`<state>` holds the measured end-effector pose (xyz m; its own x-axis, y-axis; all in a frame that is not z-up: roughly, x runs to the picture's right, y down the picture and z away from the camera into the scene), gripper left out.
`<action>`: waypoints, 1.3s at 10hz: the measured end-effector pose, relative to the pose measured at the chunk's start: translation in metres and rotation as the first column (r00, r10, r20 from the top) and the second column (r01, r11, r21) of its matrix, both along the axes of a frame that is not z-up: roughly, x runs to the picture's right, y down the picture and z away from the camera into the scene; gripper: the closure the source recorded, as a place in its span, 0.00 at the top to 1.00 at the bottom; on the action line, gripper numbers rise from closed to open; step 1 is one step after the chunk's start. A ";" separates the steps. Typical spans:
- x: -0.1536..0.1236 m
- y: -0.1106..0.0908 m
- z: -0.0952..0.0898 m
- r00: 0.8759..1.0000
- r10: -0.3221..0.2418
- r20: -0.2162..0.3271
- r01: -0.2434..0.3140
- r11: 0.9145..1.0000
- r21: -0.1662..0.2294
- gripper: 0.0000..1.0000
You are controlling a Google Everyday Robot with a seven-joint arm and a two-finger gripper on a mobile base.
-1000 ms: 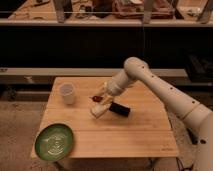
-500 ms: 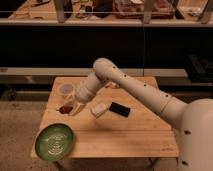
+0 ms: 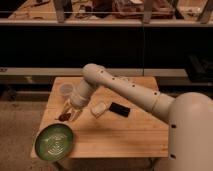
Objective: Place the pepper in the ceramic bowl
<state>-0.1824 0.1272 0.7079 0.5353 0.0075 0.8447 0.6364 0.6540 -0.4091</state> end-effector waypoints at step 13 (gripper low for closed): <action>-0.054 0.029 -0.053 0.985 -0.098 0.143 0.104 0.994 -0.038 0.33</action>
